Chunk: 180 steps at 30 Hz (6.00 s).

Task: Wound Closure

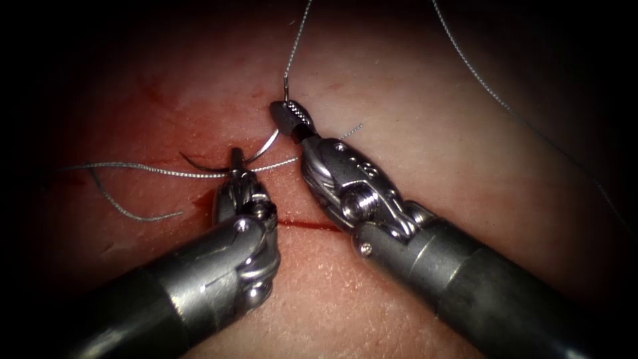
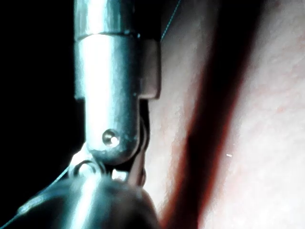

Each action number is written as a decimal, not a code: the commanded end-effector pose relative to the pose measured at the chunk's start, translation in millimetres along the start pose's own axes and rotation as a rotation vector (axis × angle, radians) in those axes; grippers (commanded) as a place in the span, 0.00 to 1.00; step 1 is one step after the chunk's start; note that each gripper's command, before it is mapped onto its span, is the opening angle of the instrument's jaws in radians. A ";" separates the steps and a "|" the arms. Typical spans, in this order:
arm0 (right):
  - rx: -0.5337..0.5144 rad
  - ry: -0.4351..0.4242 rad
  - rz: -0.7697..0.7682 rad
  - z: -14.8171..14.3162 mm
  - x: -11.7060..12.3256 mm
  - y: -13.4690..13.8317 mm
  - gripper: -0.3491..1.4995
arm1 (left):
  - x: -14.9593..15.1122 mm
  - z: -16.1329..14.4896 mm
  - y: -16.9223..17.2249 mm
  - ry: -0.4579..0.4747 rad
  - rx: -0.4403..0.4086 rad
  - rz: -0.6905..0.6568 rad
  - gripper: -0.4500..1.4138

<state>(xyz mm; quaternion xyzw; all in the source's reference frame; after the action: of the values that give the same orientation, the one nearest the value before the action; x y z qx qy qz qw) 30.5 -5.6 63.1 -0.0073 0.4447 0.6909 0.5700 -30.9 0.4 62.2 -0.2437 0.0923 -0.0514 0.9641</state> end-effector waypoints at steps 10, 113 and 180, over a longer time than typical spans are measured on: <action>0.050 -0.024 0.048 0.0 1.2 0.1 0.00 | -1.4 -0.1 1.4 -0.030 -0.006 -0.165 0.56; 0.624 -0.020 -0.287 -2.8 6.7 3.1 0.24 | 1.6 2.5 4.8 -0.389 1.718 -1.608 0.00; 0.788 0.440 -0.949 -4.8 10.3 0.9 0.00 | 1.5 0.3 -5.0 -0.986 1.258 -0.519 0.00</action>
<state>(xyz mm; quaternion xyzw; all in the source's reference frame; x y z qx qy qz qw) 23.3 -1.7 55.8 -0.1425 0.7222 0.0980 0.6698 -29.1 -5.2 65.3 0.3324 -0.4424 -0.2018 0.8081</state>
